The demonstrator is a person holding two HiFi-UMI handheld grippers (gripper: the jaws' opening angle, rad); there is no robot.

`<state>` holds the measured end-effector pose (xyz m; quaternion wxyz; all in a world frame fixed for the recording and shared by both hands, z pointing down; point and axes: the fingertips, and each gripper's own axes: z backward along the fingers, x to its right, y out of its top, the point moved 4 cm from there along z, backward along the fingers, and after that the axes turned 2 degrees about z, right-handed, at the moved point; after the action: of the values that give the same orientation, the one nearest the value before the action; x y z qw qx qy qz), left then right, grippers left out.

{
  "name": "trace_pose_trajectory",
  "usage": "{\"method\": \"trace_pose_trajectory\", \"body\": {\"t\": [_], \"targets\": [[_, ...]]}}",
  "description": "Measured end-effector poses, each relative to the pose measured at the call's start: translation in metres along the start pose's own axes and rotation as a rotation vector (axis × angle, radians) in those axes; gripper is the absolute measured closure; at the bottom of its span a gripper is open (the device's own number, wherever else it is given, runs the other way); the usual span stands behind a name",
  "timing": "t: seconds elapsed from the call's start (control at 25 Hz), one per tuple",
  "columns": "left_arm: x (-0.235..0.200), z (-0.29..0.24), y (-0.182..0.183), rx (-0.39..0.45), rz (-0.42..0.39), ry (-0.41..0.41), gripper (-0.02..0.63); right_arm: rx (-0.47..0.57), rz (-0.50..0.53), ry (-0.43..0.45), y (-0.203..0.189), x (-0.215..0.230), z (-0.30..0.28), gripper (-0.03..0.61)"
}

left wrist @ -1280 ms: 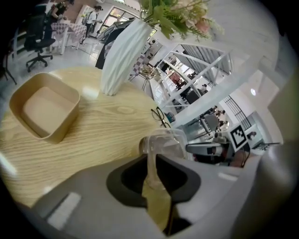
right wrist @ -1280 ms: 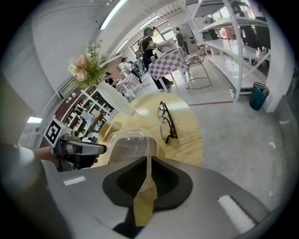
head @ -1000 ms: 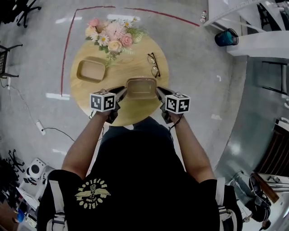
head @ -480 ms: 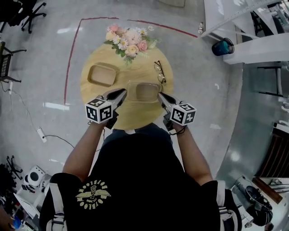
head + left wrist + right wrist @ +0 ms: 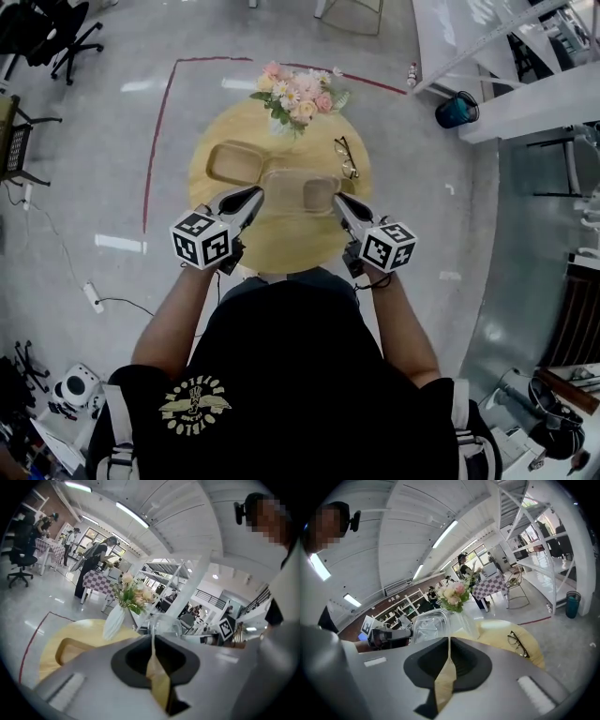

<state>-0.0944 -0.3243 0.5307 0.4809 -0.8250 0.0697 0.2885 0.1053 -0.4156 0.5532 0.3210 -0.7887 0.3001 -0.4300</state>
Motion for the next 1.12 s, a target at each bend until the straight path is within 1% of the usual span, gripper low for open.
{"method": "trace_pose_trajectory", "body": {"t": [0.16, 0.44, 0.6, 0.84, 1.12], "targets": [[0.001, 0.028, 0.016, 0.036, -0.028, -0.020, 0.594, 0.055, 0.059, -0.006, 0.015, -0.035, 0.004, 0.560], [0.012, 0.071, 0.043, 0.088, -0.109, -0.083, 0.594, 0.159, 0.085, -0.037, 0.029, -0.085, 0.015, 0.560], [0.021, 0.095, 0.057, 0.114, -0.140, -0.120, 0.594, 0.211, 0.137, -0.062, 0.041, -0.116, 0.027, 0.560], [0.035, 0.119, 0.076, 0.153, -0.181, -0.187, 0.594, 0.282, 0.205, -0.078, 0.058, -0.148, 0.045, 0.560], [0.054, 0.135, 0.095, 0.178, -0.225, -0.250, 0.594, 0.350, 0.268, -0.099, 0.074, -0.179, 0.072, 0.560]]}}
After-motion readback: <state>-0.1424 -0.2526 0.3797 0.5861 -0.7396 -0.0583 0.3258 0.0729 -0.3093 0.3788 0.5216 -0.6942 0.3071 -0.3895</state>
